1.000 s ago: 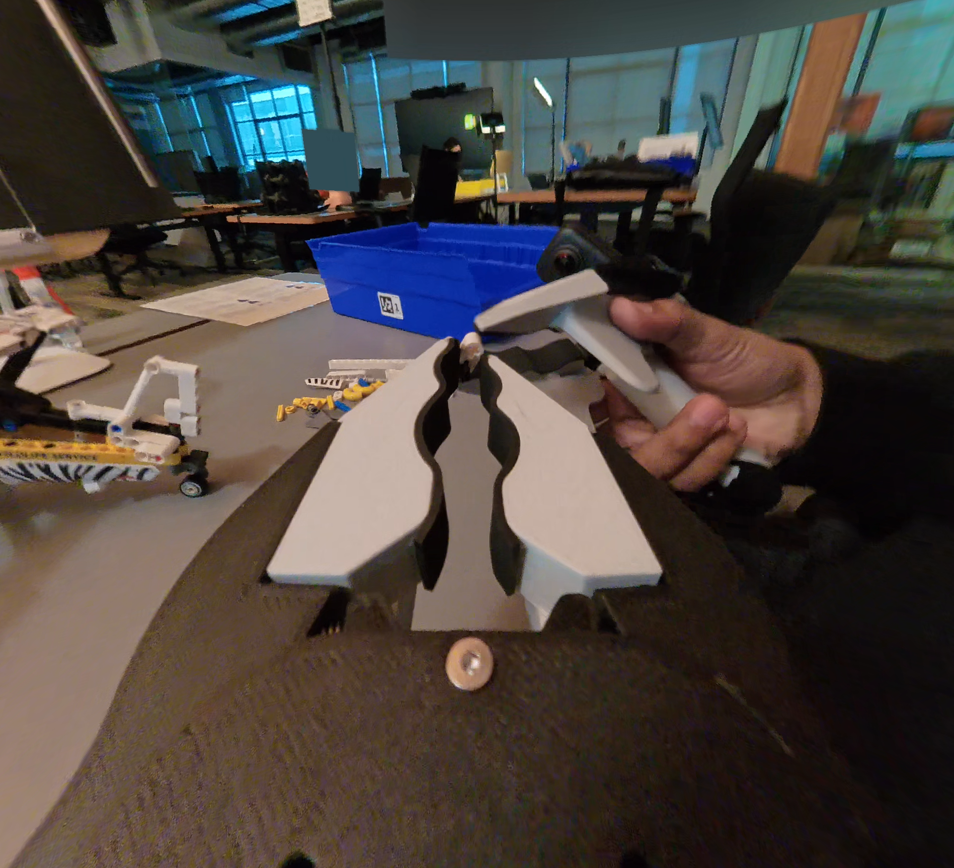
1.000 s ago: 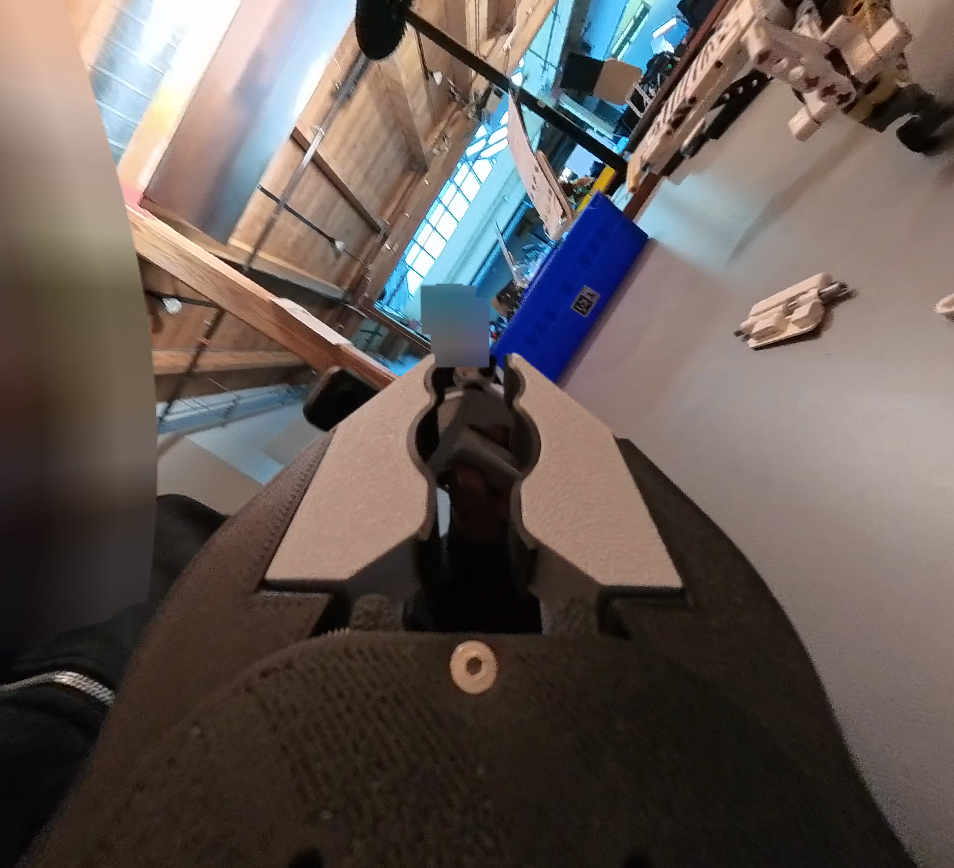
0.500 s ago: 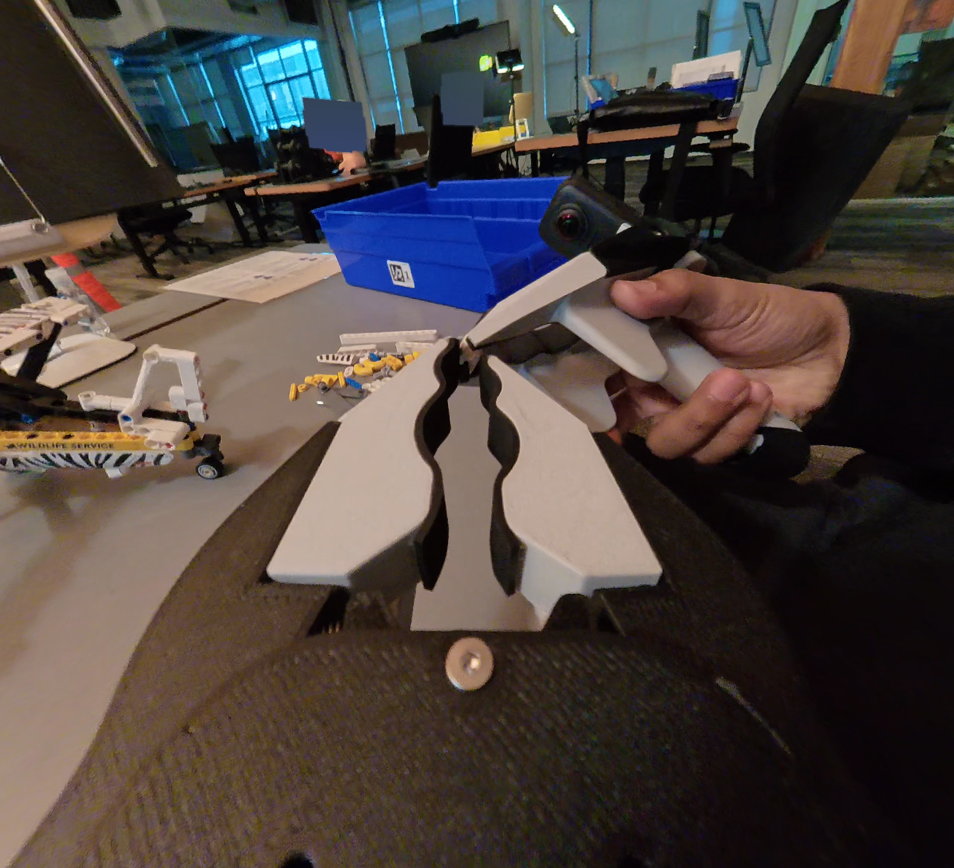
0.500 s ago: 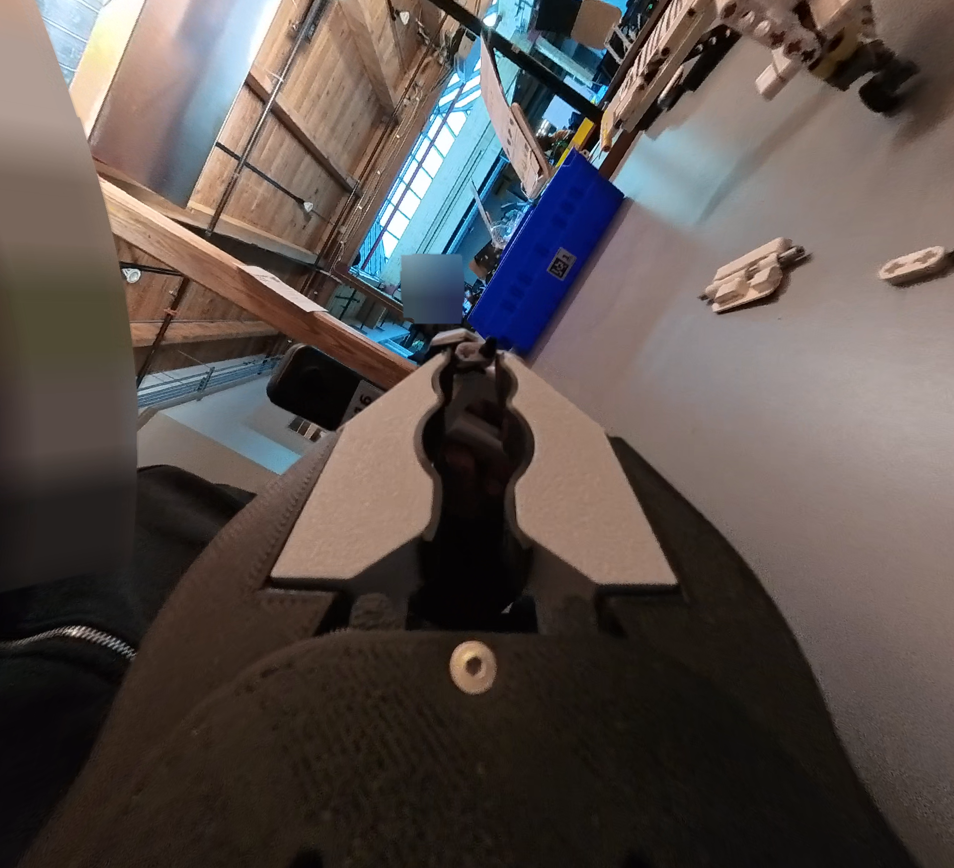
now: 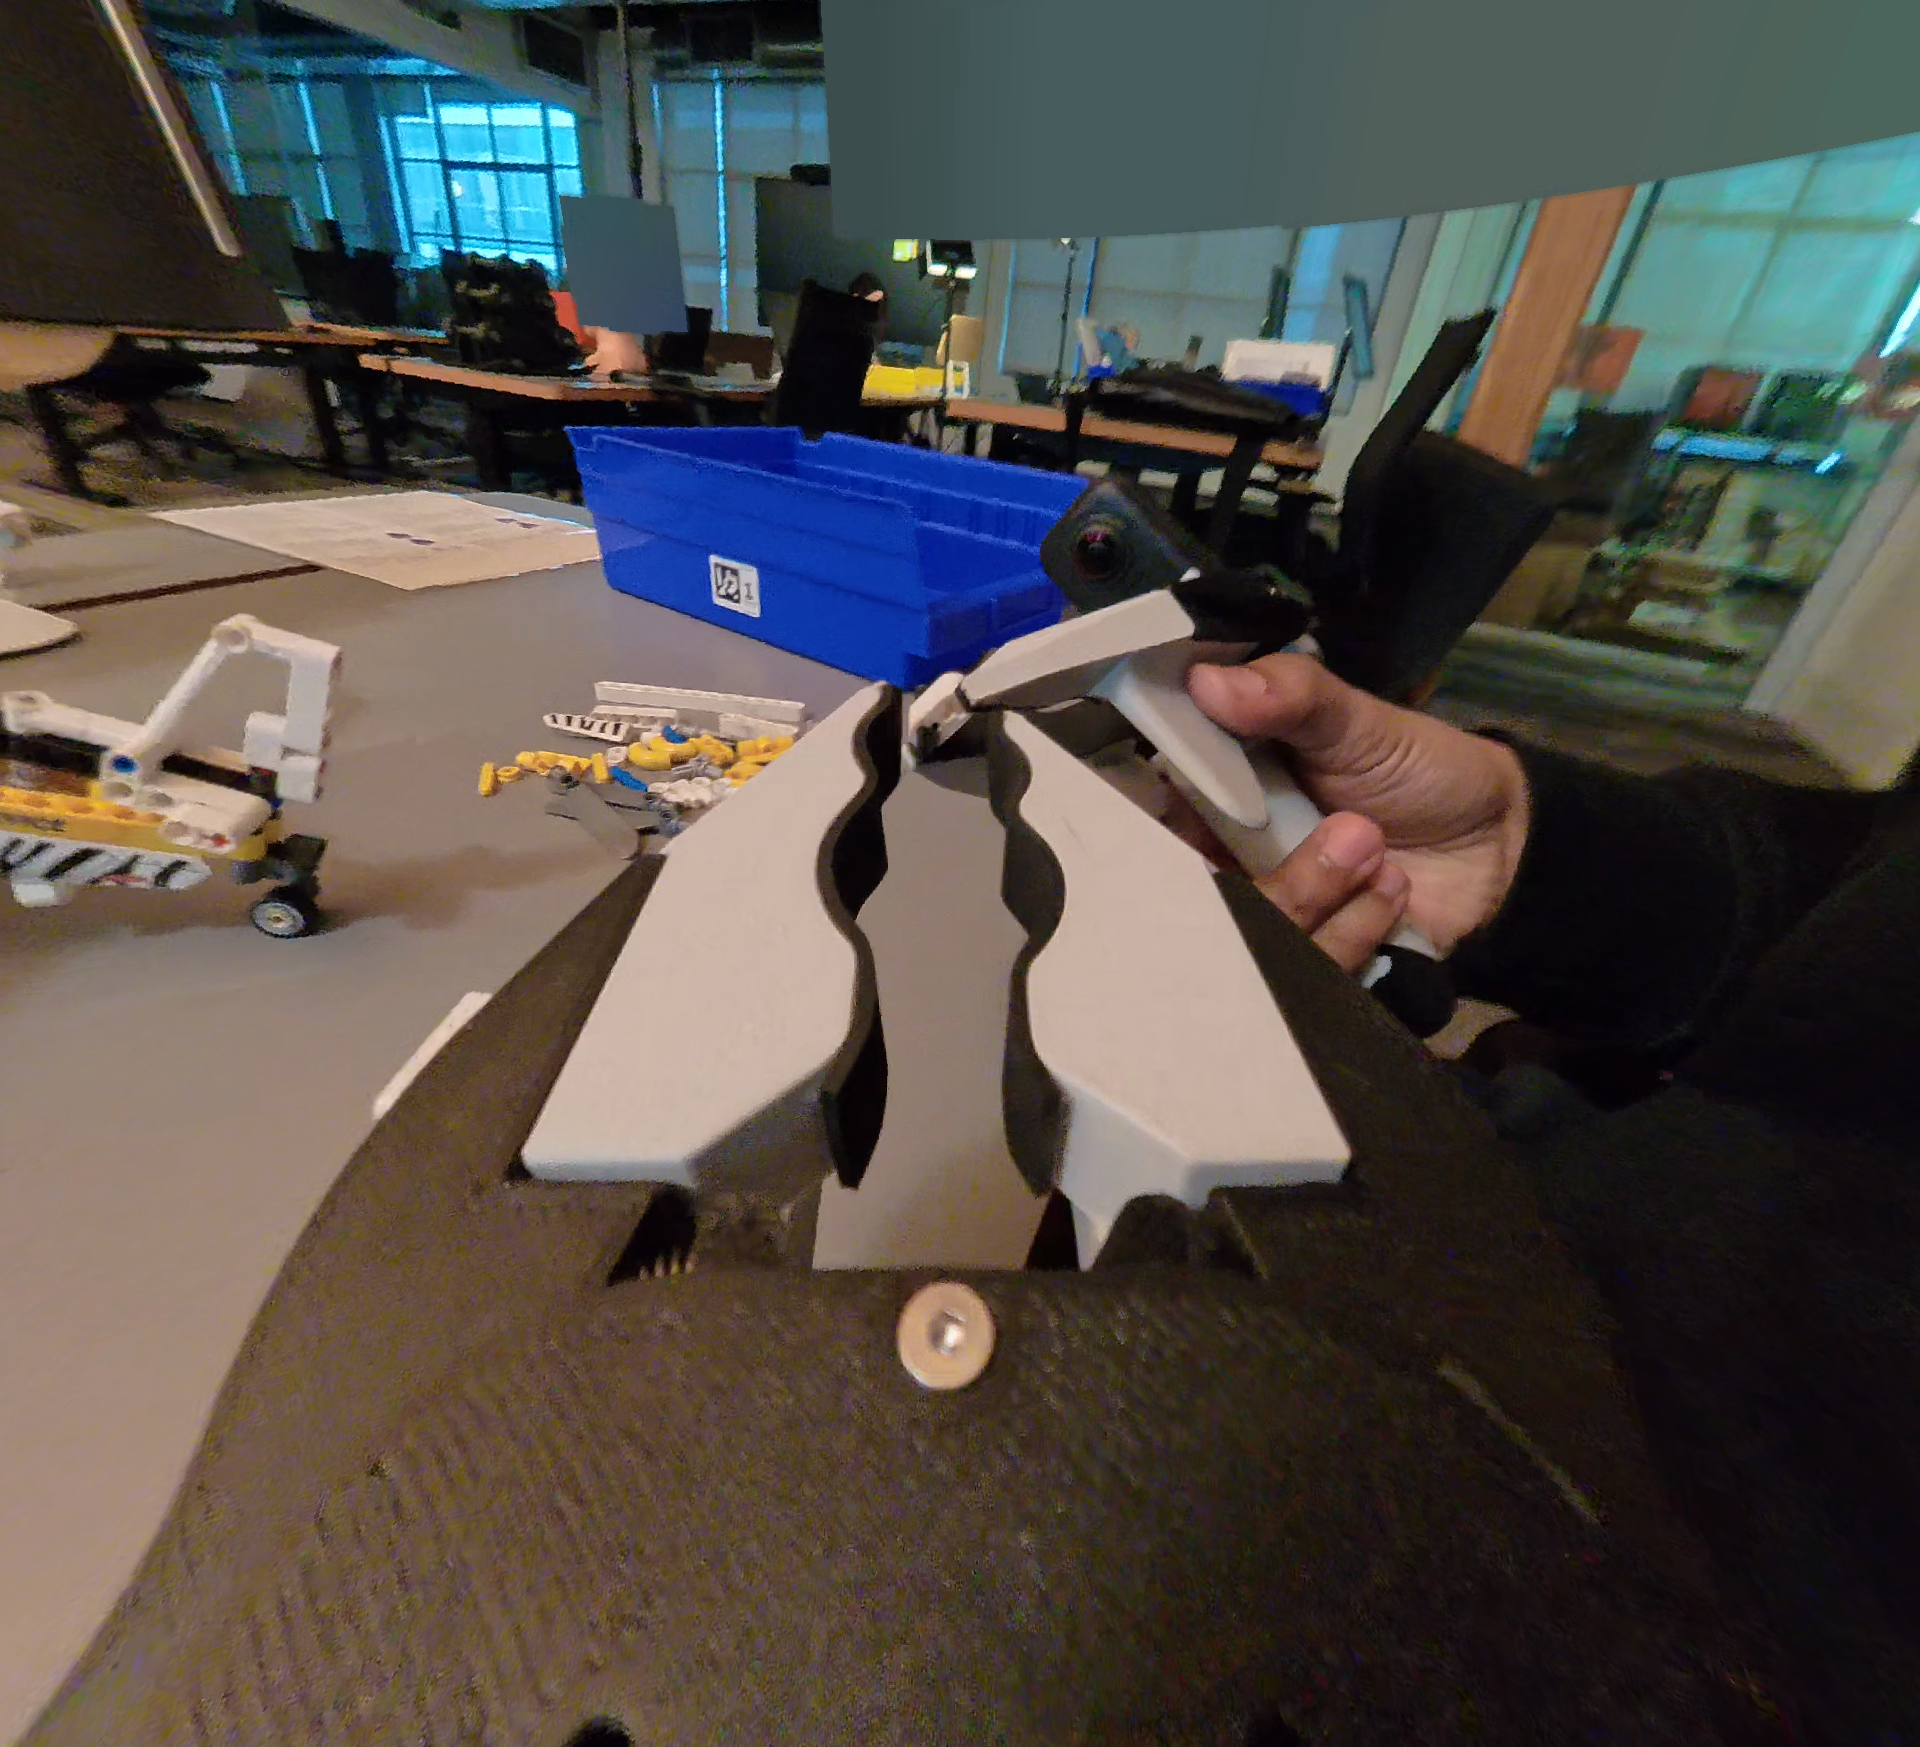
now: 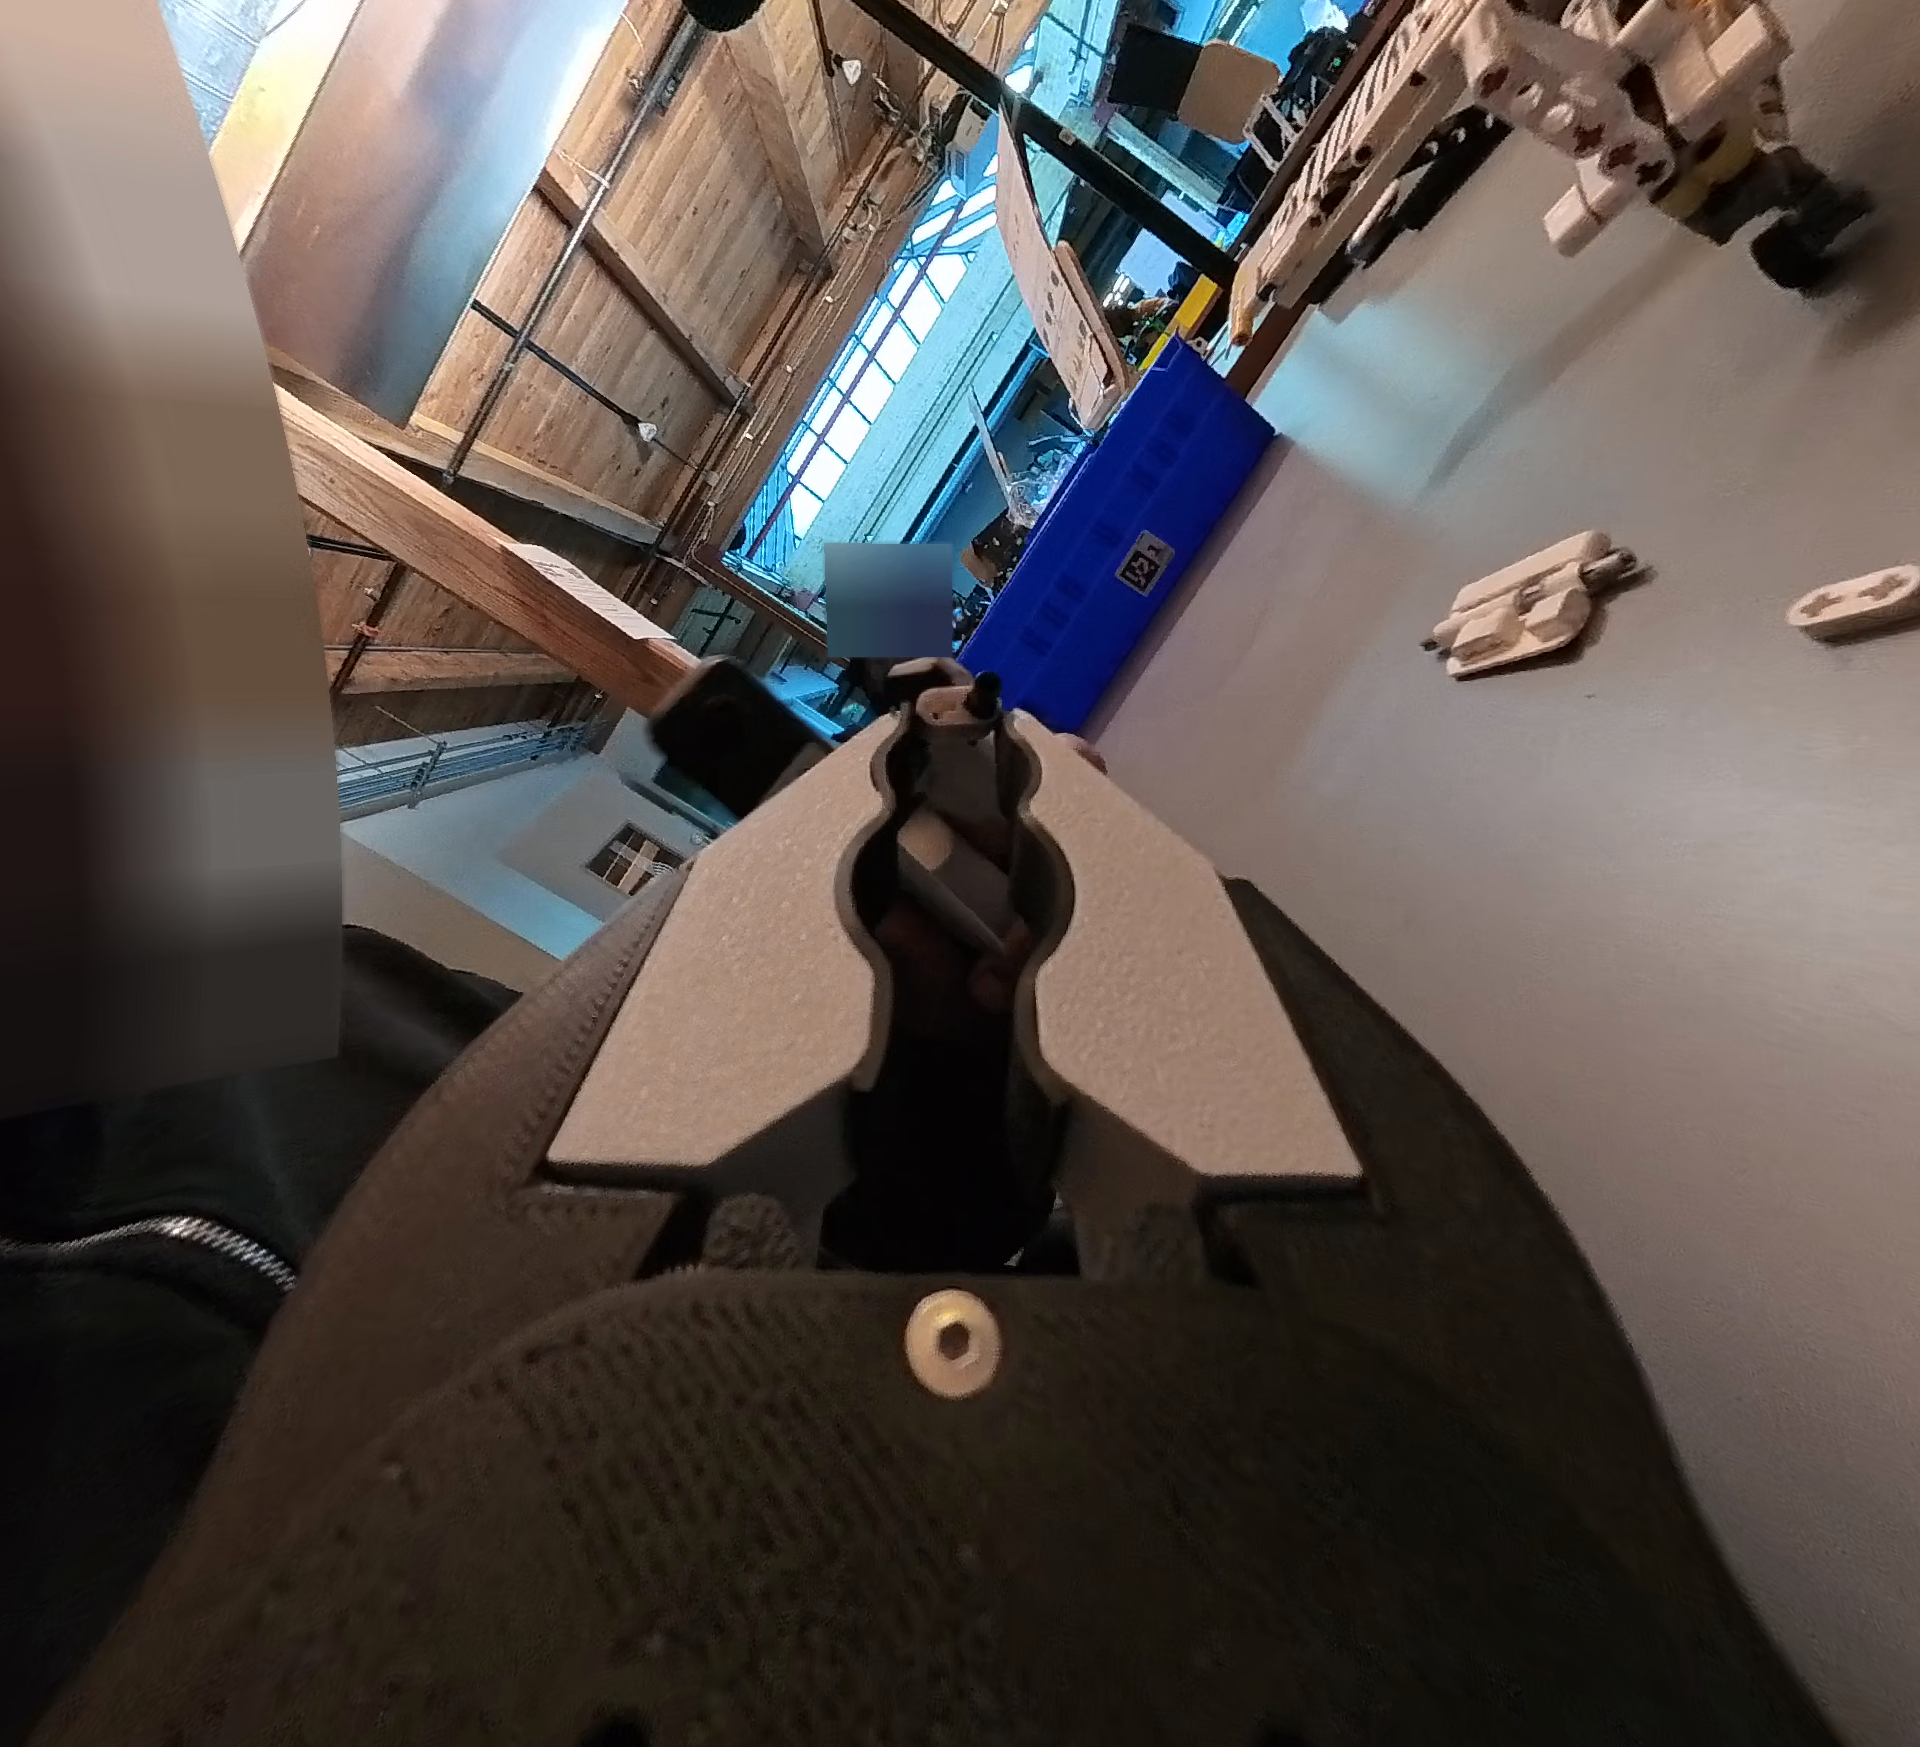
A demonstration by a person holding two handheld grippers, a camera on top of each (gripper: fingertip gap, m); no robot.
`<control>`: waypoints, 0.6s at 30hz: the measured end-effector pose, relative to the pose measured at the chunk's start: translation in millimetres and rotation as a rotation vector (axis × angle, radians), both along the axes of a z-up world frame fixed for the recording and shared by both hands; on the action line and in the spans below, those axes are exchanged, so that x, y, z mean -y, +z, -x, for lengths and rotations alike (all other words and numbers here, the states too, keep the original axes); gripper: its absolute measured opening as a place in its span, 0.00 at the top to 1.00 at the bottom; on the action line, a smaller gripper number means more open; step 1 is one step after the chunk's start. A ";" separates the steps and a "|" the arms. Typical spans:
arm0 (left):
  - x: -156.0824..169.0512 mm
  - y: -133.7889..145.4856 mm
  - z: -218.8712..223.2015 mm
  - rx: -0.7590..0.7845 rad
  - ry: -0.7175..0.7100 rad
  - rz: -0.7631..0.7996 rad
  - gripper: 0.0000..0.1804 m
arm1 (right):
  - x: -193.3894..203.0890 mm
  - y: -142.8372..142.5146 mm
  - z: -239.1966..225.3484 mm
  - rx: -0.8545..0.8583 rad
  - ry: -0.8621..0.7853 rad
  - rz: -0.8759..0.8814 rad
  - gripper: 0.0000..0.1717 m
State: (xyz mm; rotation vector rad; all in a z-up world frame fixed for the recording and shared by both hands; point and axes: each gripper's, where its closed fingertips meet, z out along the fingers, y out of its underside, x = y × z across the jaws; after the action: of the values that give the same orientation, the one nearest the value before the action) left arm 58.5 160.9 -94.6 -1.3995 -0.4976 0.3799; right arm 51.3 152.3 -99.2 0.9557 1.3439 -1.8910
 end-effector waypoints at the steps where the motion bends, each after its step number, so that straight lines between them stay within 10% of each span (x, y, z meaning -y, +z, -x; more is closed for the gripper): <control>1: 3.3 2.4 0.3 0.019 -0.014 -0.043 0.93 | -1.2 0.3 0.4 -0.001 -0.001 0.001 0.93; 9: 13.2 4.7 5.3 0.242 -0.153 -0.270 0.91 | -3.8 9.5 -2.9 -0.046 0.006 0.042 0.92; 18: -0.2 -1.5 0.3 0.140 -0.097 -0.134 0.95 | 3.7 10.9 -6.4 -0.078 0.019 0.004 0.93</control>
State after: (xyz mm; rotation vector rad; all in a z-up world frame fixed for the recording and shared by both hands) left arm 58.2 161.1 -96.2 -1.3197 -0.5575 0.1672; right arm 57.7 148.6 -88.3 0.8728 1.3892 -1.9338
